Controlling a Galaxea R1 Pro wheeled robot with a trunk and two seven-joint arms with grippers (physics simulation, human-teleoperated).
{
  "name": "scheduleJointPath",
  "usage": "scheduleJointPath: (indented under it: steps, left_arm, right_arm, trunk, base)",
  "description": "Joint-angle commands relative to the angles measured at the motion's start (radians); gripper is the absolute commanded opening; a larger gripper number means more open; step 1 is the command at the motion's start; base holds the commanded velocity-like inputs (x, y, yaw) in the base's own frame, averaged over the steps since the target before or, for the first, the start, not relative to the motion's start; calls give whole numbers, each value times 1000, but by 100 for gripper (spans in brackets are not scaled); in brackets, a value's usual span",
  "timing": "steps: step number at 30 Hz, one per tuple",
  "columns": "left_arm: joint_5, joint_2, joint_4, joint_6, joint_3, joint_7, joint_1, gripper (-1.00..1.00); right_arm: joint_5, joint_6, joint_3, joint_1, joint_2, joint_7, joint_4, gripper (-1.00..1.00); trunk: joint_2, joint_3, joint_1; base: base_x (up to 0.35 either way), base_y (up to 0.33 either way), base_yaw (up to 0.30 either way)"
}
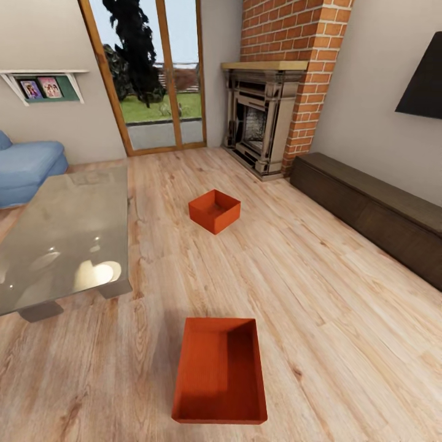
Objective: Move the two storage containers from the living room to the garage. In the garage, place one container on the floor and stack the other container on top of it (either order is fine).
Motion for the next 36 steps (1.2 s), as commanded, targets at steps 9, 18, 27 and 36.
scheduleJointPath:
  steps: [9, 18, 27, 36]
  left_arm:
    - [6, 0, -1, 2, 2, 1, 0, 100]
    - [6, 0, -1, 2, 2, 1, 0, 100]
    - [6, 0, -1, 2, 2, 1, 0, 100]
    - [6, 0, -1, 2, 2, 1, 0, 100]
  right_arm:
    - [-10, -9, 6, -1, 2, 5, 3, 100]
    - [-10, -8, 8, -1, 2, 5, 3, 100]
    - [-10, -7, 8, -1, 2, 5, 3, 100]
    - [-10, -7, 8, -1, 2, 5, 3, 100]
  trunk:
    - [0, -8, 0]
    - [0, -22, 0]
    - [0, -37, 0]
    - [0, -51, 0]
  base:
    - [0, 0, -2]
    - [0, 0, 0]
    - [0, 0, 0]
    - [0, 0, 0]
